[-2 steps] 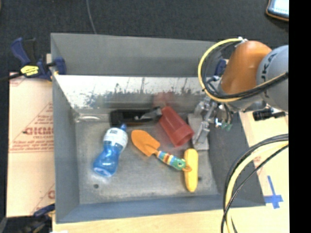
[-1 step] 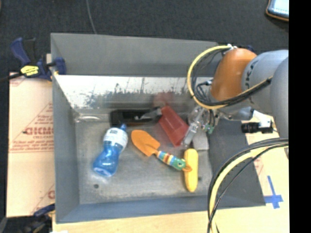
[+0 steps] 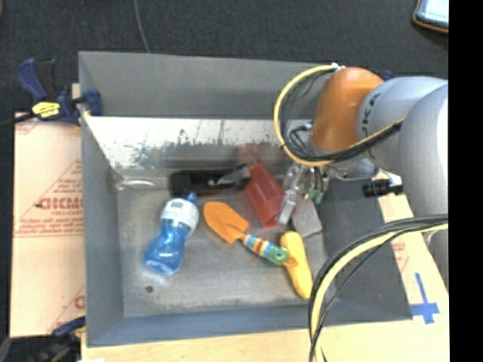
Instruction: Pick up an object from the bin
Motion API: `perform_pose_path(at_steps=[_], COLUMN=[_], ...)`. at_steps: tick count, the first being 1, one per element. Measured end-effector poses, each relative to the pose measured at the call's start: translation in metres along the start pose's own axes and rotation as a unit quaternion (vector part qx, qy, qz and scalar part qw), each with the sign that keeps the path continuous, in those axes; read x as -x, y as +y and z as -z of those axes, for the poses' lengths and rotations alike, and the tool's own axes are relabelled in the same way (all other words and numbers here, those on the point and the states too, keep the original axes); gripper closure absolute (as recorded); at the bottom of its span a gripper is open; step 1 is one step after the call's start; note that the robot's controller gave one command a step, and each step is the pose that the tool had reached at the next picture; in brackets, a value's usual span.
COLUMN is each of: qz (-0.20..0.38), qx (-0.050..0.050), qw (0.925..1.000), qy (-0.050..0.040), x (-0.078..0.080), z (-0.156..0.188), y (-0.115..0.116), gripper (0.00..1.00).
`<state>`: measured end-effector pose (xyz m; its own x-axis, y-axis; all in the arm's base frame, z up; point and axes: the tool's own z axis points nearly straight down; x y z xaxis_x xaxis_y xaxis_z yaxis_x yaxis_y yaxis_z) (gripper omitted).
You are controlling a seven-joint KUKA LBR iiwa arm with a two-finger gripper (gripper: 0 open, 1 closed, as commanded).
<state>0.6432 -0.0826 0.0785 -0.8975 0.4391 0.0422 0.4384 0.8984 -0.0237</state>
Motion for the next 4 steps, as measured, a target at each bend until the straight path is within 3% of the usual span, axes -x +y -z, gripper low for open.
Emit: perform_pose_path(at_steps=[1, 2, 3, 4], qz=[0.0, 0.0, -0.003, -0.001], qx=[0.0, -0.005, 0.001, 0.003], qw=[1.0, 1.0, 1.0, 1.0], qy=[-0.0001, 0.0076, -0.0047, -0.0072], x=[0.0, -0.006, -0.003, -0.003], z=[0.0, 0.019, 0.06, 0.096], y=[0.0, -0.004, -0.003, -0.002], gripper=[1.0, 1.0, 1.0, 1.0])
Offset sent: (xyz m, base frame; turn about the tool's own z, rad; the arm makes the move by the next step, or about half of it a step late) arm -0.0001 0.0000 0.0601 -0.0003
